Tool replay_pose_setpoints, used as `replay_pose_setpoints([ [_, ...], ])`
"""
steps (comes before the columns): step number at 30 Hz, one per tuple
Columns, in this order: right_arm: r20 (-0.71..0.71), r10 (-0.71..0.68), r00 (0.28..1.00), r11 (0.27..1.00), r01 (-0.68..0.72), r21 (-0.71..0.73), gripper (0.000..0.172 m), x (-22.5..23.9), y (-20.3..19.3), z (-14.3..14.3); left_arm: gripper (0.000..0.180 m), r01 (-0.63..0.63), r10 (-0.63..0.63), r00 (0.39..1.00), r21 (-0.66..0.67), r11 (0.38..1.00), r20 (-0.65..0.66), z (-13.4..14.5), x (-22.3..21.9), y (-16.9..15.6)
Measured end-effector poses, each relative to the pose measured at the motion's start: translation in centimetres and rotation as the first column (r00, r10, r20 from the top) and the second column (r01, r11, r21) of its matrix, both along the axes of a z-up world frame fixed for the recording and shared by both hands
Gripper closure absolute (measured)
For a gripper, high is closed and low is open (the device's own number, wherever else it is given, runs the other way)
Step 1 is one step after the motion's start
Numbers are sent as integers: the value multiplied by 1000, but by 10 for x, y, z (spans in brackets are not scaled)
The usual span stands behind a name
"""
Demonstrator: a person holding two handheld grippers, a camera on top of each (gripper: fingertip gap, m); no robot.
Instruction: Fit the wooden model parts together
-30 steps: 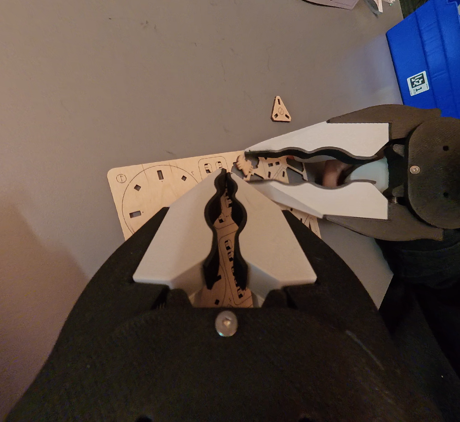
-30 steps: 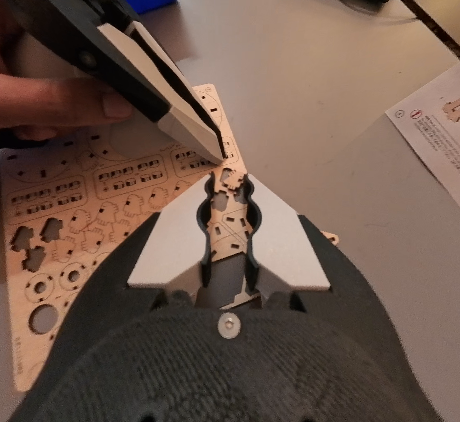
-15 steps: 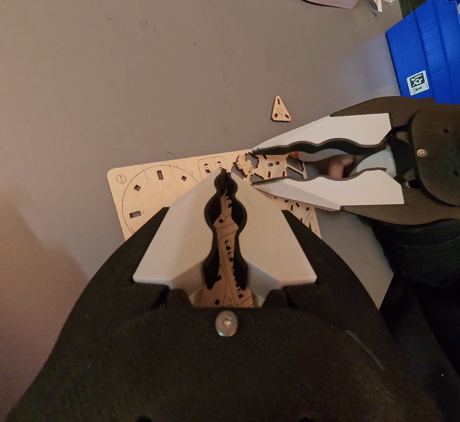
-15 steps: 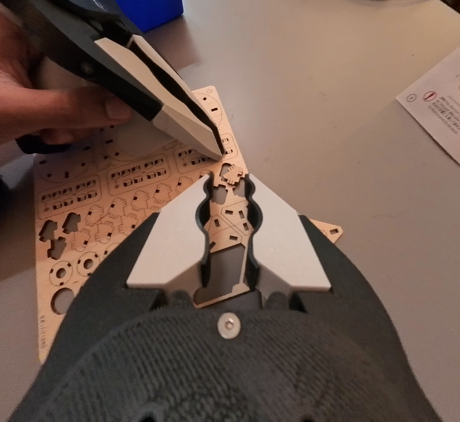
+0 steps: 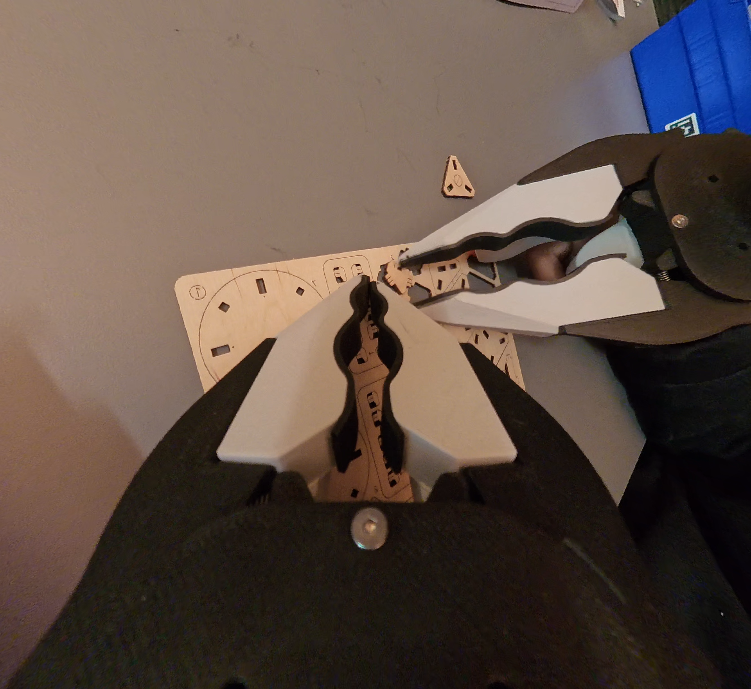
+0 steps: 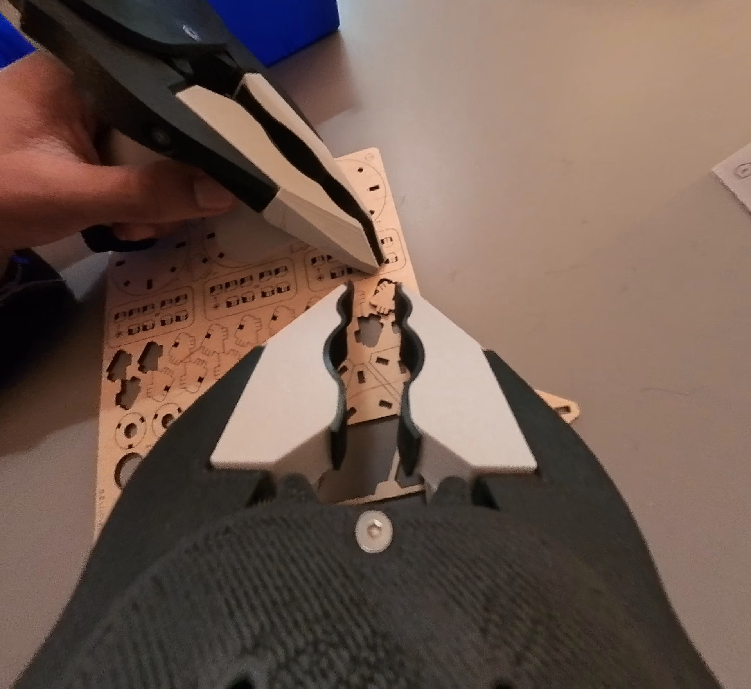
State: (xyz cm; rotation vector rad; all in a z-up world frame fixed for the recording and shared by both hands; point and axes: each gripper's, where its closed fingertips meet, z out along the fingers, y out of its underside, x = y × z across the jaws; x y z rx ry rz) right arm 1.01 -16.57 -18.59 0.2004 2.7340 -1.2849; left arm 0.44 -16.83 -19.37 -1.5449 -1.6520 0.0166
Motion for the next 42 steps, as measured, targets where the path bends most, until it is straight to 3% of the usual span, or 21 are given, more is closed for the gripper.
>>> replay_pose_setpoints([
  [5,-30,-48,998,997,46,-61,158,-13,2,13,180,0,0,1000,1,1000,0,0,0,0],
  [10,-80,-63,995,998,63,2,147,-18,11,4,180,0,0,1000,5,1000,1,0,0,0],
  [21,-118,-24,993,998,30,51,166,-8,8,-5,180,-1,1,1000,6,1000,1,0,0,0],
  [42,-143,-11,990,999,17,42,162,-19,6,4,180,-1,1,1000,8,1000,1,0,0,0],
])
